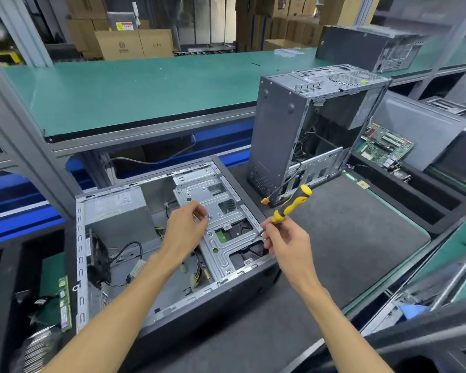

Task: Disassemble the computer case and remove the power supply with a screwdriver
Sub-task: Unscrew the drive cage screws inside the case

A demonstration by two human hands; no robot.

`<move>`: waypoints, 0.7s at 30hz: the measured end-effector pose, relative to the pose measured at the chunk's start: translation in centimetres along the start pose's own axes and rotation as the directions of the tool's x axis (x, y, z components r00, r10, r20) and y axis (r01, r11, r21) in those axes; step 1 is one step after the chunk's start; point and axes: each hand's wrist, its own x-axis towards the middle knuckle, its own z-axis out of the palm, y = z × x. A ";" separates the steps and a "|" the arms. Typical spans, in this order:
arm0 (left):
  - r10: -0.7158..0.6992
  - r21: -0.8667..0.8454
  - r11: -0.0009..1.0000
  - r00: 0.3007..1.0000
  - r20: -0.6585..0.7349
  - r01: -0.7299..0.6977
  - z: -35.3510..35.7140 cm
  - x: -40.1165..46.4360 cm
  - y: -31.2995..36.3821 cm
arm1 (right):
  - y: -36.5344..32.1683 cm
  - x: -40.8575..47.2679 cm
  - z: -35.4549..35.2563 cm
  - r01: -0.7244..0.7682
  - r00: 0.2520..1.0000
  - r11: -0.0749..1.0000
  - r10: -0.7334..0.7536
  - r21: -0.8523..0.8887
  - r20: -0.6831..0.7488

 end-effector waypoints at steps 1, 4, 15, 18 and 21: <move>-0.007 0.005 1.000 1.000 -0.005 0.007 0.0 -0.1 0.1 | 0.0 -0.1 -0.4 0.005 1.000 1.000 -0.005 -0.031 -0.004; 0.030 0.020 0.999 0.999 -0.043 -0.029 0.1 -0.6 1.0 | 0.0 -0.3 -1.4 0.048 0.999 0.985 -0.045 -0.164 0.021; 0.172 -0.109 0.983 0.936 0.307 -0.145 2.3 -2.8 4.2 | 0.3 -1.0 -1.5 0.167 0.974 0.927 -0.102 -0.335 0.201; 0.186 -0.139 0.978 0.948 0.260 -0.154 2.8 -3.1 3.7 | 0.3 -1.1 -1.5 0.147 0.978 0.944 -0.094 -0.294 0.186; 0.212 -0.140 0.972 0.956 0.204 -0.186 3.4 -3.4 3.5 | 0.2 -1.2 -1.3 0.159 0.973 0.943 -0.099 -0.294 0.208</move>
